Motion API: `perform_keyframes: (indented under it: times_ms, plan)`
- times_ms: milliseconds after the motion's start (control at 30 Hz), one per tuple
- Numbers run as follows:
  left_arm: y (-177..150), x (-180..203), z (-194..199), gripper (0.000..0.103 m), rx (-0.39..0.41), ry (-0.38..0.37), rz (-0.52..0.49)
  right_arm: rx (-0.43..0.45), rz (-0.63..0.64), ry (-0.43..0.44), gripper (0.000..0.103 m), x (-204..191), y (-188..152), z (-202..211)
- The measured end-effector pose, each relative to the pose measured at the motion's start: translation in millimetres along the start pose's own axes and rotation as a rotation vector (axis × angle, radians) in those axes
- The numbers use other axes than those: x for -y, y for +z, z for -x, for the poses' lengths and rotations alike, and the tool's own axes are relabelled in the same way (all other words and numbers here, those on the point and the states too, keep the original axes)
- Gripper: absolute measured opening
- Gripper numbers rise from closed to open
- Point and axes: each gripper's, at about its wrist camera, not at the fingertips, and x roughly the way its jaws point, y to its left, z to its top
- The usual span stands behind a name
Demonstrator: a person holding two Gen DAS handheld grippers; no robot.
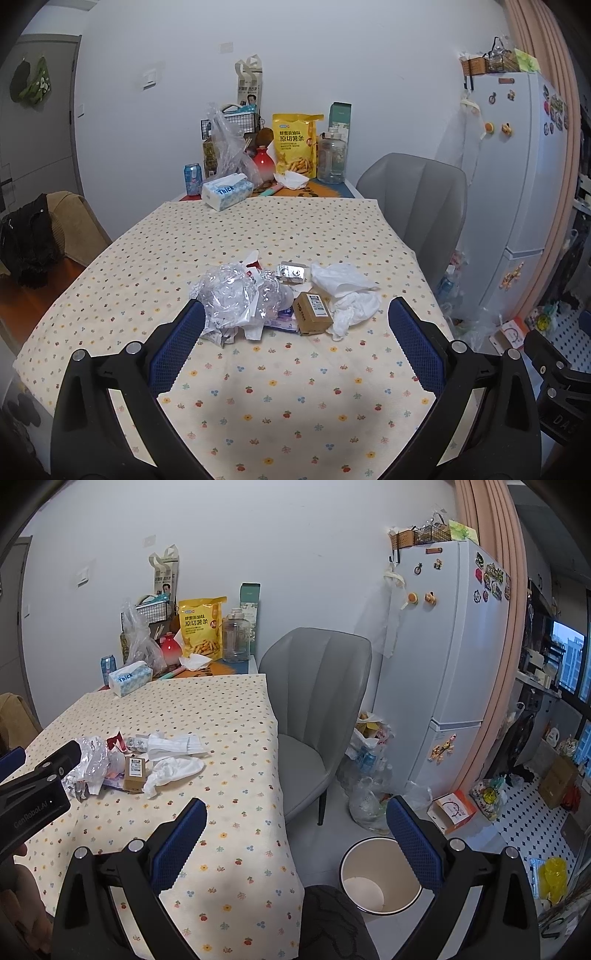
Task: Collect trash
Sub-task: 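Approach the trash pile on the table with the left tool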
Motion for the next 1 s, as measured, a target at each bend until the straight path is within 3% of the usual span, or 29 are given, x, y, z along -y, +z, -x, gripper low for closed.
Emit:
perform_keyframes:
  times_ms: [1000]
  plan:
    - [4.6,-2.8,3.4,0.099,0.007,-0.004,0.032,0.003,0.004,-0.009,0.095,1.7,6.5,6.6]
